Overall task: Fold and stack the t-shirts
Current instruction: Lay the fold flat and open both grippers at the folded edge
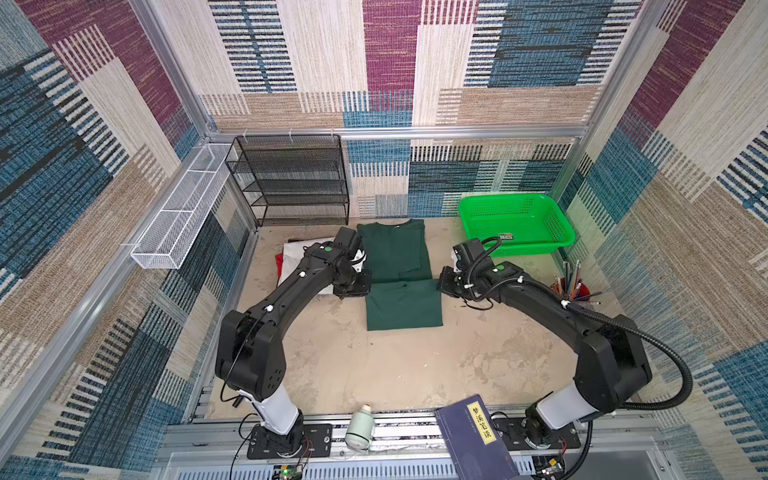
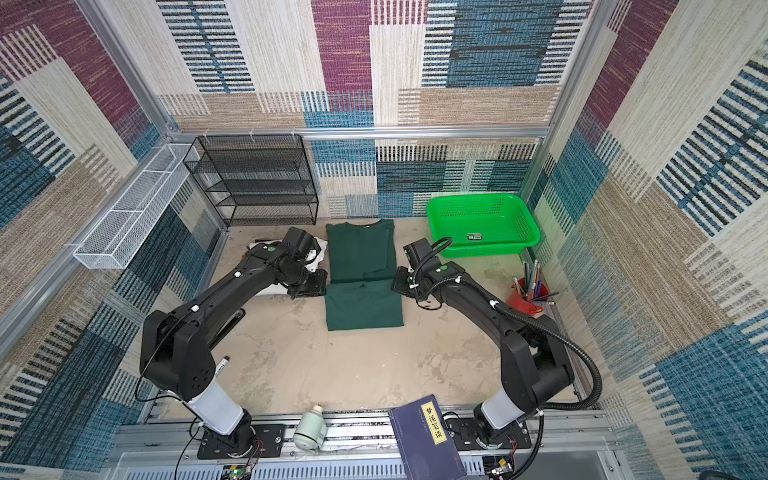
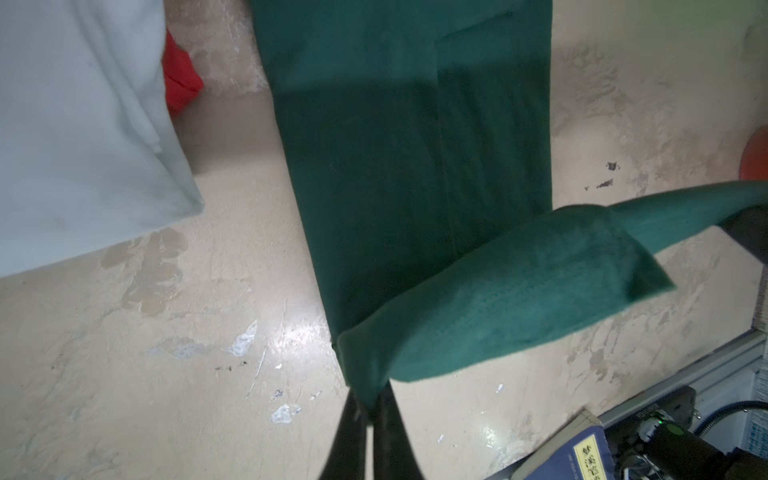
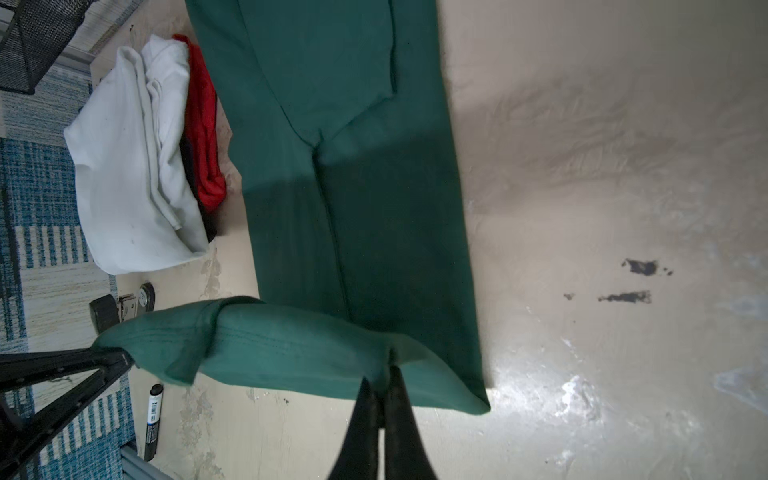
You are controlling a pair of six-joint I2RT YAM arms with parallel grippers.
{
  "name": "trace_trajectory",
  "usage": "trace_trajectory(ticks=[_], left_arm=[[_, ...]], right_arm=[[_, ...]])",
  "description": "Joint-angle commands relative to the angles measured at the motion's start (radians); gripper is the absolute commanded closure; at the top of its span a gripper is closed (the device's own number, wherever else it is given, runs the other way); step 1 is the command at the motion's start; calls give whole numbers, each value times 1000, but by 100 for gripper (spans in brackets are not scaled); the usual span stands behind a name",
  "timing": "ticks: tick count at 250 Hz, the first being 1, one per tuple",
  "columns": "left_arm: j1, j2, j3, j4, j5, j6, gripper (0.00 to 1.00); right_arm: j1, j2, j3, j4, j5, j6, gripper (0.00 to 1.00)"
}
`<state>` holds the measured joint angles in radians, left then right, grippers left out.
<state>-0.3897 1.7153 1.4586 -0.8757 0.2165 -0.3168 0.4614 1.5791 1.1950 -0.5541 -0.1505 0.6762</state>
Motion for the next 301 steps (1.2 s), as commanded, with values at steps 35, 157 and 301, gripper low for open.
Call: trace_trajectory(ticks=[35,157,301], left_arm=[[44,75,72,2,27,51,100],[96,267,273,-16,64,89,100],[118,489,408,-2,100,98,100]], right_arm=[[-26,102,101,33,-16,-58,100],[-65,274,233,47,-27,-94,100],[-92,491,359,28,-7,-136,100]])
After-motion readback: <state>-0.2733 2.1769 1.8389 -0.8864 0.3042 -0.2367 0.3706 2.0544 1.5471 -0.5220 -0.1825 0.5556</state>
